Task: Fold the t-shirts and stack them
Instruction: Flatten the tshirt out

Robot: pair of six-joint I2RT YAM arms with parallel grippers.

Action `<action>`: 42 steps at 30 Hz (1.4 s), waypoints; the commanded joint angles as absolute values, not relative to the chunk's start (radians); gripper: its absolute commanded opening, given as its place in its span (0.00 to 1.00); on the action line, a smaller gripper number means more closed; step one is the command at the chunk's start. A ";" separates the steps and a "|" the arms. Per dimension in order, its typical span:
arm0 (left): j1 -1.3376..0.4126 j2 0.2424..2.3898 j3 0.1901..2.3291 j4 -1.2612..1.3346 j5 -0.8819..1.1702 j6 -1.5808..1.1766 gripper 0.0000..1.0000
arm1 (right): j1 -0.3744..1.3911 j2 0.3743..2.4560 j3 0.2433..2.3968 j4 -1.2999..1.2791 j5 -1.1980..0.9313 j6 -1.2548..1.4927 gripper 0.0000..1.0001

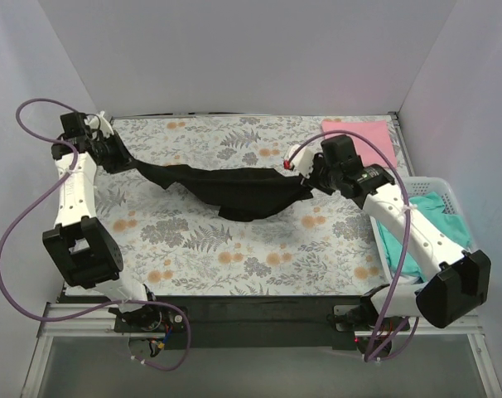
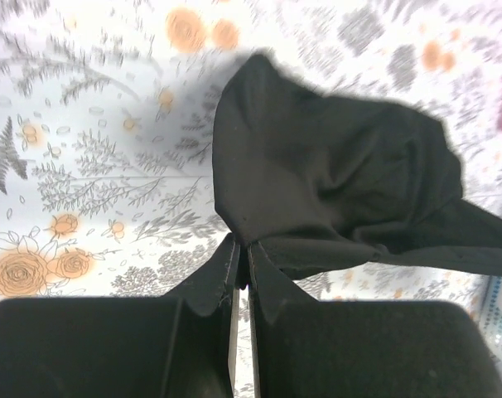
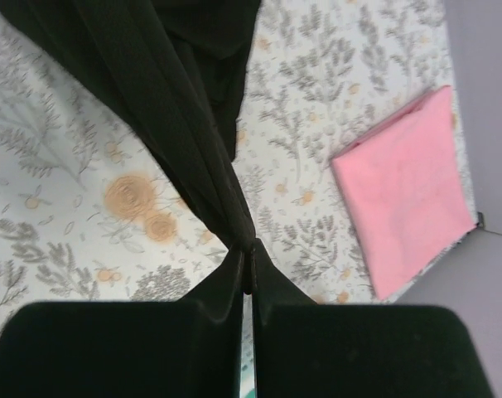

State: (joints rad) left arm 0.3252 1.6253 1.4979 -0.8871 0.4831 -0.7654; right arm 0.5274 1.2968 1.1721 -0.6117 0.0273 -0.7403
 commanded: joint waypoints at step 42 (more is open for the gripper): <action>0.331 1.126 1.826 -0.456 -0.002 -0.973 0.00 | 0.472 1.097 1.548 -0.342 0.129 -0.781 0.01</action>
State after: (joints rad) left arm 0.3222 1.0405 1.8996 -0.4316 0.0154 -1.0321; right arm 0.4850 1.0454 1.6436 -0.3912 0.0265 -0.7208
